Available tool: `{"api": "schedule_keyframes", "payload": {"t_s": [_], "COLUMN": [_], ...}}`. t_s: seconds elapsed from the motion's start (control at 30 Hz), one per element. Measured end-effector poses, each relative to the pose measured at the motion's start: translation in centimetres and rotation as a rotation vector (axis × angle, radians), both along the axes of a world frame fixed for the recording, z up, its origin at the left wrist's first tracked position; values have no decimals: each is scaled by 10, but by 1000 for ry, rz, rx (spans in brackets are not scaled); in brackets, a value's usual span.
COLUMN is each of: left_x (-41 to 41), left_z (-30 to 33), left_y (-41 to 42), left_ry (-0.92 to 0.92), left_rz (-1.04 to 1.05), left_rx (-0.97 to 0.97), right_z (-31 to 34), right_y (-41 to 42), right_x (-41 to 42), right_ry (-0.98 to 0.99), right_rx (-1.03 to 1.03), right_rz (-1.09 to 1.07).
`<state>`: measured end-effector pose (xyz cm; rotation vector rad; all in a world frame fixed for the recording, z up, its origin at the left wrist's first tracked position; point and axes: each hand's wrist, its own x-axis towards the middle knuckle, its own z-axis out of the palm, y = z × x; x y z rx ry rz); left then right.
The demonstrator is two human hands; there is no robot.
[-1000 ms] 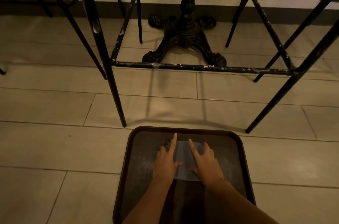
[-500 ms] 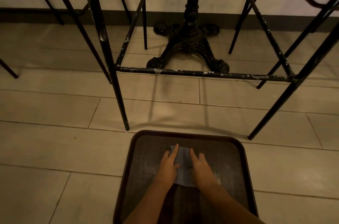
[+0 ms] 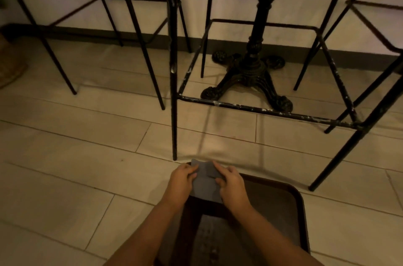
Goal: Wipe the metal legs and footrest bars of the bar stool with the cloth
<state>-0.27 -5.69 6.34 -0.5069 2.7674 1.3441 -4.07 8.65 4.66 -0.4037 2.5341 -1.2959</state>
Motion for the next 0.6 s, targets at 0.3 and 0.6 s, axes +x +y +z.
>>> {"api": "schedule_keyframes", "payload": {"t_s": [0.3,0.6], "left_x": [19,24], "left_z": [32,54], "left_y": [-28,-48], "left_ry": [146,252], "left_rz": [36,69], "left_rx": [-32,-78], "right_z": [46,65], "right_y": [-26,-47], "right_x": [1,10], "right_ry": [80,238], "right_rx": [-24,-1], "right_rz": [139,154]}}
